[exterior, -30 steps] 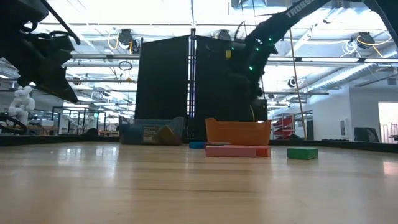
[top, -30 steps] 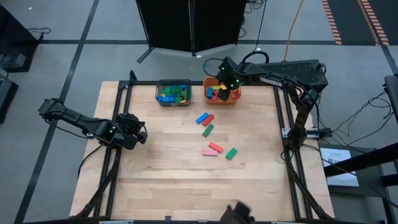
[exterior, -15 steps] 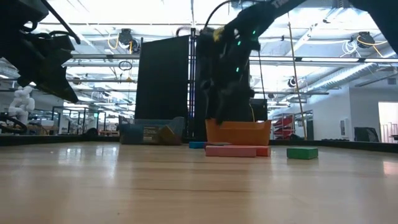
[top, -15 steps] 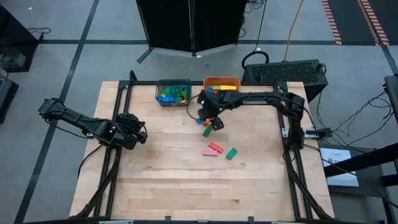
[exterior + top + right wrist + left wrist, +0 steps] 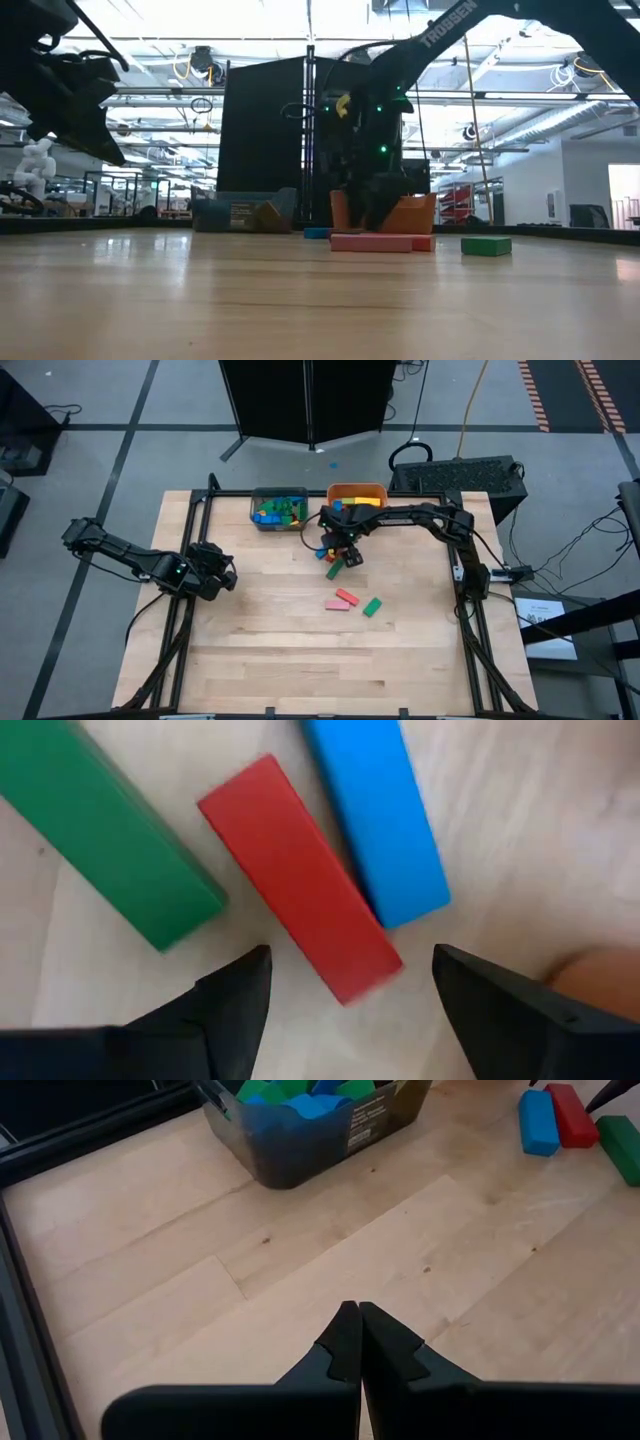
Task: Sort blocks by size
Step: Put the large red block into the orange bin
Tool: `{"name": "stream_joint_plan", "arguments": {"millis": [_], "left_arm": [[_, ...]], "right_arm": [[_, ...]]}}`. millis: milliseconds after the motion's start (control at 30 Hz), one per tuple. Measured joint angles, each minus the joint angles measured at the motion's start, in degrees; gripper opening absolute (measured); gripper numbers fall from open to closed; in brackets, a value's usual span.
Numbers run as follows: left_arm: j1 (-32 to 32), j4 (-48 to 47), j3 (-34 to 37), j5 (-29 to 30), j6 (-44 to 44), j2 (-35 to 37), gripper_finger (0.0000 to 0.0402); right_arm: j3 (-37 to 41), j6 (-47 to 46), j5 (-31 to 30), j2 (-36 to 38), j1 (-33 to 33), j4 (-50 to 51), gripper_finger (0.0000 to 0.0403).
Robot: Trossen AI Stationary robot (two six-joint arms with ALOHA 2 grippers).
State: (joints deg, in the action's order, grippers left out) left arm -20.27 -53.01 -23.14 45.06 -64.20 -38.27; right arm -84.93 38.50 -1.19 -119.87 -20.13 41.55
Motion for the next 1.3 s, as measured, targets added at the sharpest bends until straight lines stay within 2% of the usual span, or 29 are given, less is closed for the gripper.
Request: {"name": "stream_joint_plan", "arguments": {"millis": [167, 433, 600, 933, 1133, 1300], "left_arm": [[0.0, -0.03, 0.0, 0.02, 0.0, -0.67, 0.0], [-0.01, -0.14, 0.0, 0.45, 0.04, -1.13, 0.0], [-0.01, -0.11, 0.0, 0.5, 0.07, -1.19, 0.0], [-0.02, -0.09, 0.0, 0.48, 0.07, -1.21, 0.0], [0.0, -0.09, 0.0, 0.43, 0.05, -1.26, 0.0], [-0.02, -0.07, 0.0, 0.41, 0.07, -1.26, 0.0]], "right_arm": [[-0.11, -1.67, -0.3, -0.77, -0.02, 0.21, 0.0252], [0.04, -0.08, -0.4, -0.85, 1.41, -0.09, 0.0134], [0.03, -0.58, -0.85, -0.85, 1.84, -0.47, 0.0077], [0.13, -8.52, 0.03, 0.84, 2.27, 0.76, 0.0077], [0.13, -11.26, 0.18, 6.36, 2.6, -0.44, 0.0077], [0.11, -12.76, -3.35, 11.69, 1.25, -1.81, 0.0077]]}}
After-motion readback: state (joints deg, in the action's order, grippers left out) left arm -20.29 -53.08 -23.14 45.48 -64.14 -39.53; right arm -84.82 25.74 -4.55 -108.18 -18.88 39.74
